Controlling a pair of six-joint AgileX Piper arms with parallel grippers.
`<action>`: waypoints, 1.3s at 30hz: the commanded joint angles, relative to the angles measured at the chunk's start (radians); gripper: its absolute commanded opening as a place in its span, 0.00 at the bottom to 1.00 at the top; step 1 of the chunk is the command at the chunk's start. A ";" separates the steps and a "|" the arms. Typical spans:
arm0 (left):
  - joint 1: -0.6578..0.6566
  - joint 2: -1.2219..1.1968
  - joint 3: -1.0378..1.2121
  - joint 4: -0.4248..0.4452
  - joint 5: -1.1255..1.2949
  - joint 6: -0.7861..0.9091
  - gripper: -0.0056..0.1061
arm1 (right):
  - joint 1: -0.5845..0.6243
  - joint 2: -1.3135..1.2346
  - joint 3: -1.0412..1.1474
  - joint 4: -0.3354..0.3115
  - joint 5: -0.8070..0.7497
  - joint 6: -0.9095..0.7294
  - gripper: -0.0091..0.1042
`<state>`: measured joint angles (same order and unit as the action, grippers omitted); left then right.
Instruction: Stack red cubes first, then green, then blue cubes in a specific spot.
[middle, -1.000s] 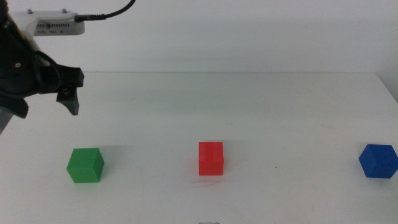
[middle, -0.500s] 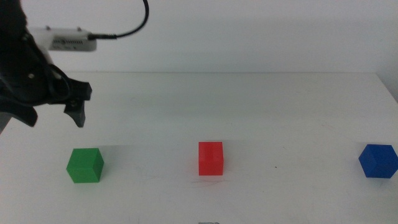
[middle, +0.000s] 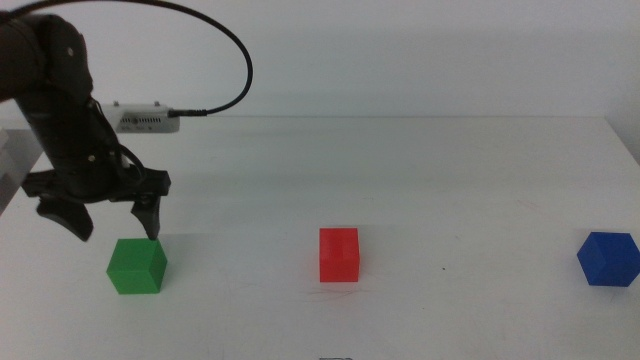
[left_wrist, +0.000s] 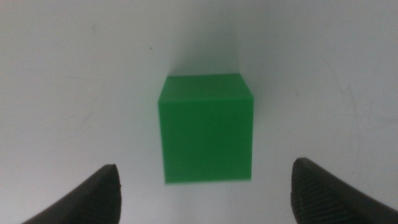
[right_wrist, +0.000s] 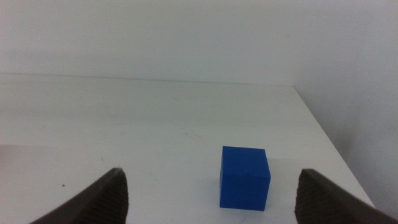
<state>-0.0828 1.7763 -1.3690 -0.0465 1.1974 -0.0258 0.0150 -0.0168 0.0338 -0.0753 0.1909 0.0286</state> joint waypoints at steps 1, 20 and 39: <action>0.005 -0.013 -0.024 -0.038 -0.012 0.009 0.89 | 0.003 -0.016 -0.023 -0.008 -0.073 -0.009 0.91; 0.005 0.141 -0.025 -0.066 -0.029 0.026 0.58 | 0.003 -0.016 -0.023 -0.008 -0.073 -0.009 0.91; -0.376 0.034 -0.280 0.010 0.123 -0.392 0.26 | 0.003 -0.016 -0.023 -0.008 -0.073 -0.009 0.91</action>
<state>-0.4166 1.8466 -1.5927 -0.0487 1.2185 -0.3683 0.0150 -0.0168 0.0338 -0.0753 0.1909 0.0286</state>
